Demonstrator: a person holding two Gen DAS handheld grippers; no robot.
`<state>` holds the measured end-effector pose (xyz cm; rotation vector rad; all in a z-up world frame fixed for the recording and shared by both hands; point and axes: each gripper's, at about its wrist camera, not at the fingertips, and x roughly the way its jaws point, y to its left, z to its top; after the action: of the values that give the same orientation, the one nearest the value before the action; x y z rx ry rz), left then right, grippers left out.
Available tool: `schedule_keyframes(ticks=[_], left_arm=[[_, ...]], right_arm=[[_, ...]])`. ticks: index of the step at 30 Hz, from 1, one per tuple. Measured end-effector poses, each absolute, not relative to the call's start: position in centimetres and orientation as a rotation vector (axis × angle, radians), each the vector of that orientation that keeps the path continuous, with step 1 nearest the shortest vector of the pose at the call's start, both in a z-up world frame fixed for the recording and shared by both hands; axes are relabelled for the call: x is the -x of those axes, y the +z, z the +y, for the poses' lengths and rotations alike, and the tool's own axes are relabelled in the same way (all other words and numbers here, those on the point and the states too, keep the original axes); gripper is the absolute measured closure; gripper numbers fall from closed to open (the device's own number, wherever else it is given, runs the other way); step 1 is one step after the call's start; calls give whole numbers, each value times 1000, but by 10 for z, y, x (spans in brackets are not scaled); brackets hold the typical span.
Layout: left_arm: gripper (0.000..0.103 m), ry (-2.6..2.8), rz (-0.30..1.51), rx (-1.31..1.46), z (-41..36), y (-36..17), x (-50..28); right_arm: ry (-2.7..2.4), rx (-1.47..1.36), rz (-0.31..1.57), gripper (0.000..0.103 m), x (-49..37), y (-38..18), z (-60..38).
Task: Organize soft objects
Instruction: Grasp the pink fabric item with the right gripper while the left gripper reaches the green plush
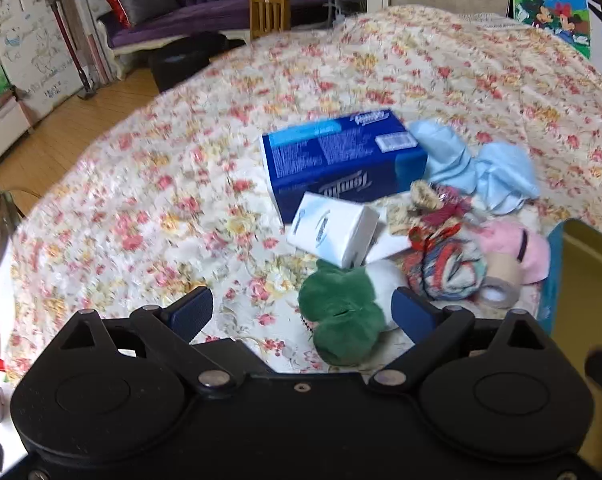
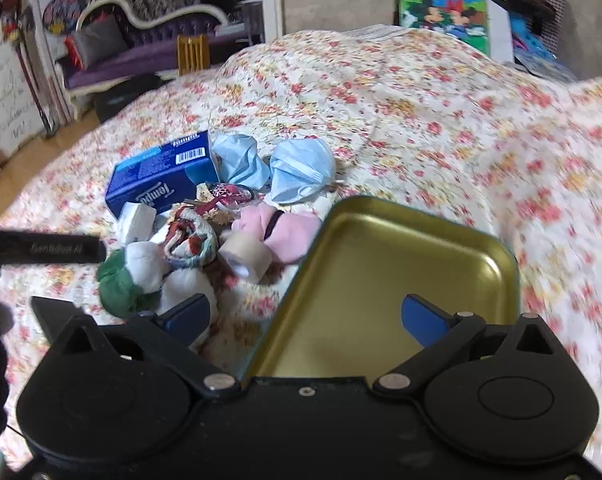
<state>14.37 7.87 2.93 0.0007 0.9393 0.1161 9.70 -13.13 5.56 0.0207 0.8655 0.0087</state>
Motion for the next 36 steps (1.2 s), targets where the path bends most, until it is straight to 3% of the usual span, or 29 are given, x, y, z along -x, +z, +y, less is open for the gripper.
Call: schedule_keyframes(ticks=[8,13,18,26,29,31,34,36], left_arm=[[11,65,973,61,99,19,-160],[11,67,962,75,108,19,-165],[11,62,1003,97,115,8,-173],[10,33,1016,90,112,-1,-177],[10,25,1017,91,112,-2,-177],[10,23,1017,98,113,-2,-177],[11,17,1002,133,119,1,-174],[11,10,977,159,123,6,-171]], right_arm=[[-2,70,871,10,-155,38,-111],[47,22,928,28,-193,27,-113],[109,-42,991,31,-226,10,-109],[120,40,1042,26,-256,-14,-94],[140,41,1052,38,-260,-17,-95],[156,29,1047,53,-261,-15,-96],[155,33,1026,67,-259,-6,-99],[167,15,1002,71,-253,3,-101]])
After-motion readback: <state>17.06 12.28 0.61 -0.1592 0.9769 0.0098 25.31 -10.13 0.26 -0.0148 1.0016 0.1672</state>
